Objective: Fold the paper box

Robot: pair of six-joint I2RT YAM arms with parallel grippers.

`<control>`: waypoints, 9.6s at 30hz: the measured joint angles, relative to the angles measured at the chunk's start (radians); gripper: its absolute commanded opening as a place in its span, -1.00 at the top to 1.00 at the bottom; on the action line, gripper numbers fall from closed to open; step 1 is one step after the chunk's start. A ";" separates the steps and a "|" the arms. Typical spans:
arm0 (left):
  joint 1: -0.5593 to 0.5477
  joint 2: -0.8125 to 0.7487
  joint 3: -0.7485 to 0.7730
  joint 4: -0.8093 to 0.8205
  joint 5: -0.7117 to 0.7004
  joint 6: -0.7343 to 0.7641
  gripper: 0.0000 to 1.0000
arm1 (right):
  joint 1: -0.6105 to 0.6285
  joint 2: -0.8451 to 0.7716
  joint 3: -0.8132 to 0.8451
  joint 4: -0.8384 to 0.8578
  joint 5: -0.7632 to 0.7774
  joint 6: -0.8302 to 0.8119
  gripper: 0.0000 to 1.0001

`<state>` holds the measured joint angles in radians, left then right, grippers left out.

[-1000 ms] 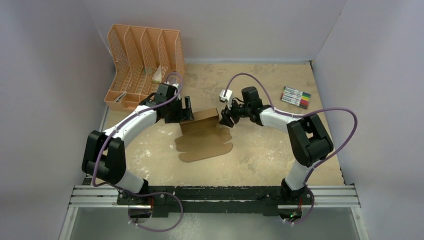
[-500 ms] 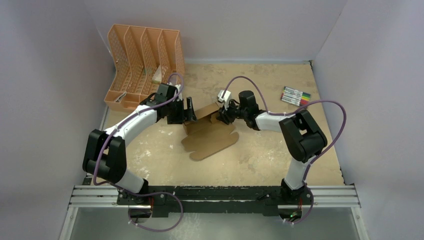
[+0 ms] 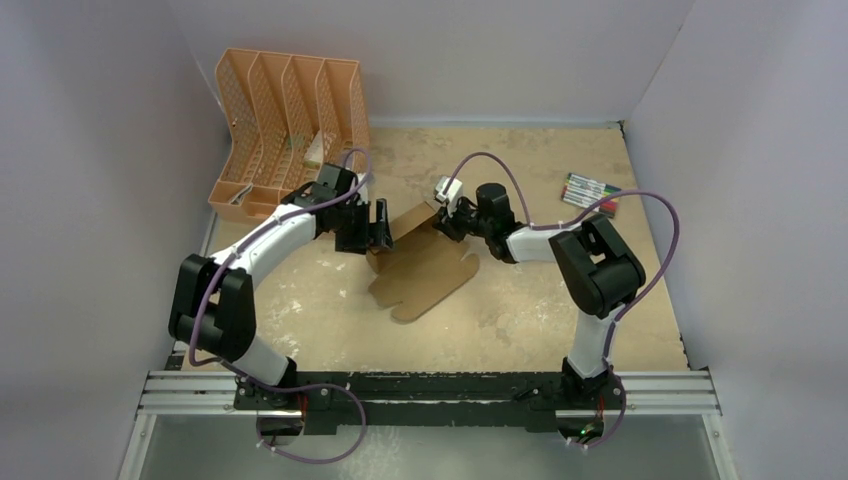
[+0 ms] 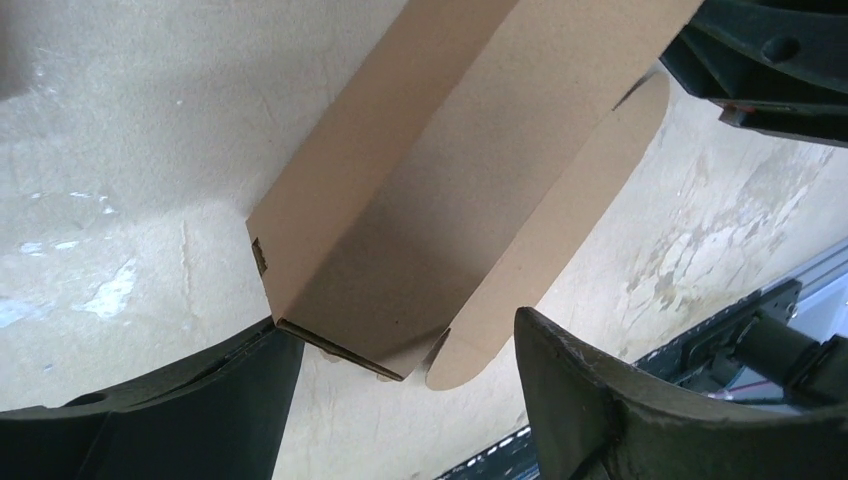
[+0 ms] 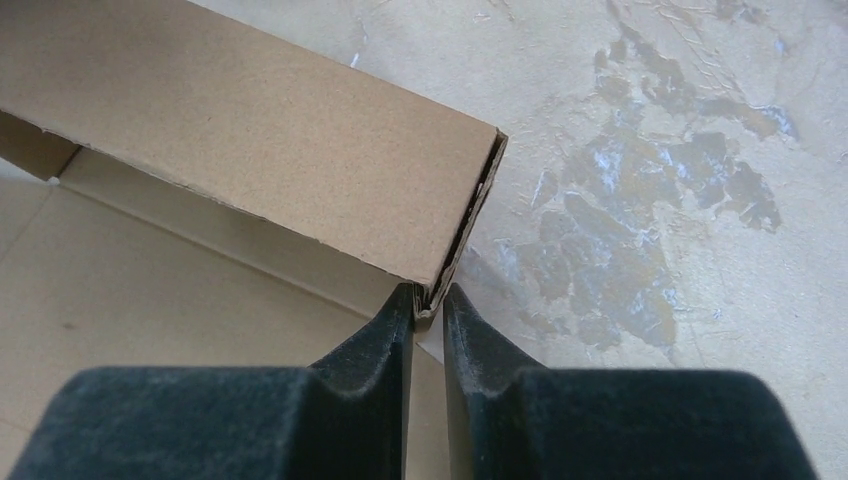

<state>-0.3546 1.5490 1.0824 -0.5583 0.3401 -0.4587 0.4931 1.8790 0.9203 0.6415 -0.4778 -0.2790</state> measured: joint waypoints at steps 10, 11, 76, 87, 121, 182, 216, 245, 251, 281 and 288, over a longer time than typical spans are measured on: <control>0.000 -0.001 0.288 -0.153 -0.105 0.095 -0.52 | 0.013 0.010 -0.017 0.046 0.014 0.003 0.69; 0.000 -0.005 0.310 -0.142 -0.123 0.099 -0.53 | 0.017 0.011 -0.017 0.045 0.014 0.000 0.69; -0.009 0.428 0.370 0.079 0.326 0.032 -0.36 | 0.145 0.101 -0.057 0.227 0.396 0.446 0.92; -0.004 0.404 0.310 0.162 0.344 0.024 -0.33 | 0.192 0.057 0.004 0.012 0.590 0.574 0.89; -0.180 0.100 0.375 -0.159 -0.424 -0.163 -0.63 | 0.147 -0.335 -0.026 -0.435 0.716 0.500 -0.58; -0.302 -0.087 0.012 -0.039 -0.639 -0.491 -0.66 | -0.003 -0.406 -0.113 -0.605 0.406 0.743 -0.58; -0.175 -0.328 -0.344 0.208 -0.477 -0.549 -0.29 | -0.003 -0.377 -0.061 -0.608 0.305 0.713 -0.58; -0.290 -0.011 0.020 -0.087 -0.657 -0.525 -0.33 | -0.014 -0.373 -0.058 -0.622 0.305 0.705 -0.60; -0.289 -0.033 -0.011 -0.021 -0.639 -0.525 -0.24 | -0.029 -0.373 -0.058 -0.622 0.299 0.702 -0.60; -0.198 -0.250 -0.347 0.331 -0.438 -0.551 0.20 | -0.036 -0.286 0.035 -0.652 0.189 0.682 -0.55; -0.190 -0.251 -0.391 0.425 -0.387 -0.558 0.16 | -0.036 -0.246 0.062 -0.689 0.170 0.669 0.31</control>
<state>-0.5449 1.2984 0.6918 -0.1337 -0.0467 -1.0164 0.4572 1.6329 0.9821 -0.0479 -0.3080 0.3904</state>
